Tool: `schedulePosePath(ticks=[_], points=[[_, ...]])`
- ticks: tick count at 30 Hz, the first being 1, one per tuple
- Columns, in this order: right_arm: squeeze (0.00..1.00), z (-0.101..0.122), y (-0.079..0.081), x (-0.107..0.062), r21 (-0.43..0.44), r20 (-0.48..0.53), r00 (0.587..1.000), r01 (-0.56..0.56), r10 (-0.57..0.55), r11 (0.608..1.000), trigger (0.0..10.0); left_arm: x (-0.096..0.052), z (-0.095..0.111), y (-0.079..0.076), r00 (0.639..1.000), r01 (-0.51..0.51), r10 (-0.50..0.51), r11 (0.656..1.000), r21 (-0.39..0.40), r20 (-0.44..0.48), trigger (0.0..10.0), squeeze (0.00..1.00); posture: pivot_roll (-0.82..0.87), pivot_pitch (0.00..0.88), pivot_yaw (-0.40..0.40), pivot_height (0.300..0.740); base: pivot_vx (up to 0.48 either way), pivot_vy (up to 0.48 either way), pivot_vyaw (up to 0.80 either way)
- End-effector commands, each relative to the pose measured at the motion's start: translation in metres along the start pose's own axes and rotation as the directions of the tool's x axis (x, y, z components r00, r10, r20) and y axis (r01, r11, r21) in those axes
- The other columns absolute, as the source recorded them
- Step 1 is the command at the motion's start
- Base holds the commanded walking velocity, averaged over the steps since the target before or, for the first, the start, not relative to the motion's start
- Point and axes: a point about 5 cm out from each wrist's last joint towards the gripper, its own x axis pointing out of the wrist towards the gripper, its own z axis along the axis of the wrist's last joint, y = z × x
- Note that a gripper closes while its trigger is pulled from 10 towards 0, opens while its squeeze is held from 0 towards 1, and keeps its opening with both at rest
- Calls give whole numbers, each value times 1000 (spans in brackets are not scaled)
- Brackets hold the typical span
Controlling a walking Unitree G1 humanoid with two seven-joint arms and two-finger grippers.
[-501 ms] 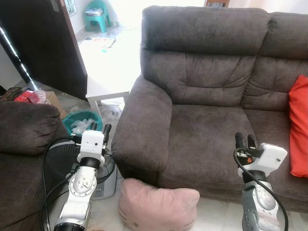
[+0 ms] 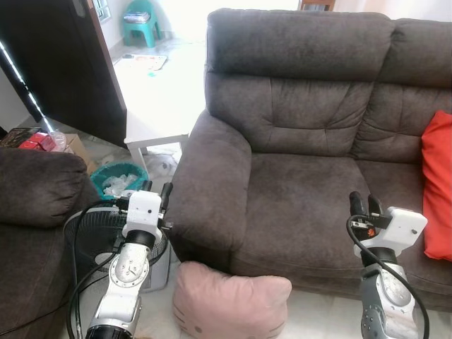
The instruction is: Move the pillow to the sofa from floor
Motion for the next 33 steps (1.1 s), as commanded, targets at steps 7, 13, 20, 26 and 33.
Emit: schedulePosePath(ticks=[7, 13, 20, 26, 33], points=[[0, 10, -3, 3, -30, 24, 1000, -5, 6, 1000, 10000, 1, -1, -9, 1000, 21, -21, 999, -27, 3, 10000, 0, 8, 0, -25, 738, 0, 0, 0], [0, 5, -1, 0, -40, -4, 1000, -8, 8, 999, 10000, -4, -2, -6, 1000, 25, -25, 999, -24, -3, 10000, 0, 14, 0, -27, 738, 0, 0, 0], [0, 4, -2, 0, -54, -36, 999, -1, -1, 999, 10000, -6, -4, 1, 1000, 11, -11, 1000, -12, -12, 10000, 0, 8, 0, -25, 738, 0, 0, 0], [0, 4, 0, 1, -59, -38, 999, -3, 0, 998, 10000, -6, -4, -1, 1000, 15, -15, 1000, -19, -16, 10000, 0, 5, 0, -21, 738, 0, 0, 0], [0, 3, 3, 1, -58, -50, 999, -1, -2, 998, 10000, -7, -4, -2, 1000, 17, -18, 1000, -21, -18, 10000, 0, 13, 4, -26, 707, 0, 0, 0]])
